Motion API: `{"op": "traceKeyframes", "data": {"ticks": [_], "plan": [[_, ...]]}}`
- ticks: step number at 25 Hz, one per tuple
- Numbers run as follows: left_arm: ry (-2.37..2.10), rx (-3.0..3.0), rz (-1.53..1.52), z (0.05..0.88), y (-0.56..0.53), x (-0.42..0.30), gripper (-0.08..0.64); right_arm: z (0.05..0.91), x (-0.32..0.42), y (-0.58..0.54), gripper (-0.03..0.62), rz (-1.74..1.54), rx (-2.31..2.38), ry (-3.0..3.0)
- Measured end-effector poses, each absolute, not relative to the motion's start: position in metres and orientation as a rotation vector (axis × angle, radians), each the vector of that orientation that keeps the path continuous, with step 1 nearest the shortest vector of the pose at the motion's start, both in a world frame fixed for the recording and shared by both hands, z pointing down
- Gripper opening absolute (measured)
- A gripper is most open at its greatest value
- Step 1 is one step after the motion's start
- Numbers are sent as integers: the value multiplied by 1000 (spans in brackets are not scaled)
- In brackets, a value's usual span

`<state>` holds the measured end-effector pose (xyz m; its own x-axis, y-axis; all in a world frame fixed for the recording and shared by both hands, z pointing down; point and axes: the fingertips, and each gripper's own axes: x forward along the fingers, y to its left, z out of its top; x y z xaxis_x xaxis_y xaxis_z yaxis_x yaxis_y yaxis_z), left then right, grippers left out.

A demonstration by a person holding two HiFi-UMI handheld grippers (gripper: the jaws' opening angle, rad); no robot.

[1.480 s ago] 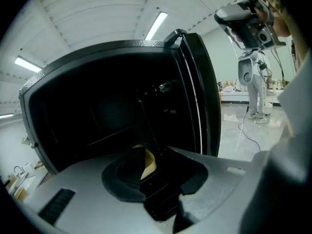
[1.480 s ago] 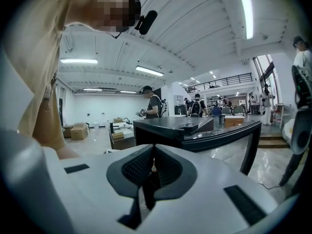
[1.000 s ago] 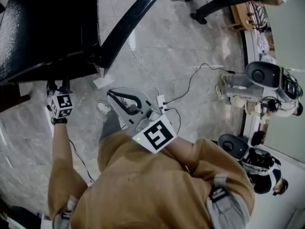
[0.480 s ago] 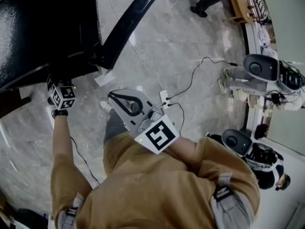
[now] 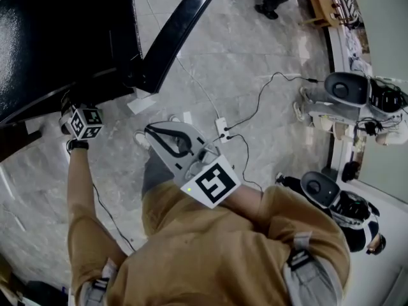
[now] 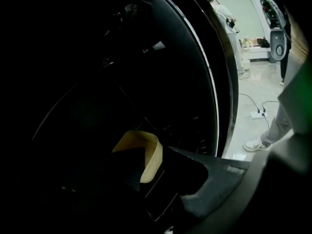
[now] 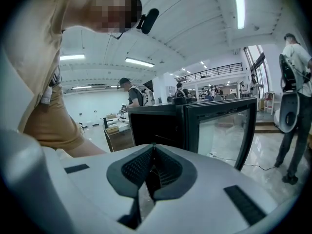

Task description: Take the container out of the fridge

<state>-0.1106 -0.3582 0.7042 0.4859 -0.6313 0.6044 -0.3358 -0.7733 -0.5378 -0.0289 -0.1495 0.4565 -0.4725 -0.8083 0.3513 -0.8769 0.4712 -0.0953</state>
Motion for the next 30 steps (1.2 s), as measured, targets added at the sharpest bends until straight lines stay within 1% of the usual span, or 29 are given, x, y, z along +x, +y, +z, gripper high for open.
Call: {"op": "traceKeyframes", "data": {"ticks": [8, 12, 16, 23, 30], "plan": [[773, -2356, -1232, 719, -375, -104, 98, 470, -36, -145, 3, 407, 1404, -2437], [734, -2335, -1289, 726, -380, -101, 98, 461, -37, -155, 3, 431, 1506, -2484], [750, -2369, -1354, 736, -381, -104, 98, 461, -36, -157, 3, 427, 1499, -2482], [772, -2413, -1377, 735, -385, -101, 98, 454, -30, -163, 3, 449, 1570, -2502], [723, -2406, -1500, 747, -390, -107, 87, 454, -35, -170, 3, 452, 1586, -2517]]}}
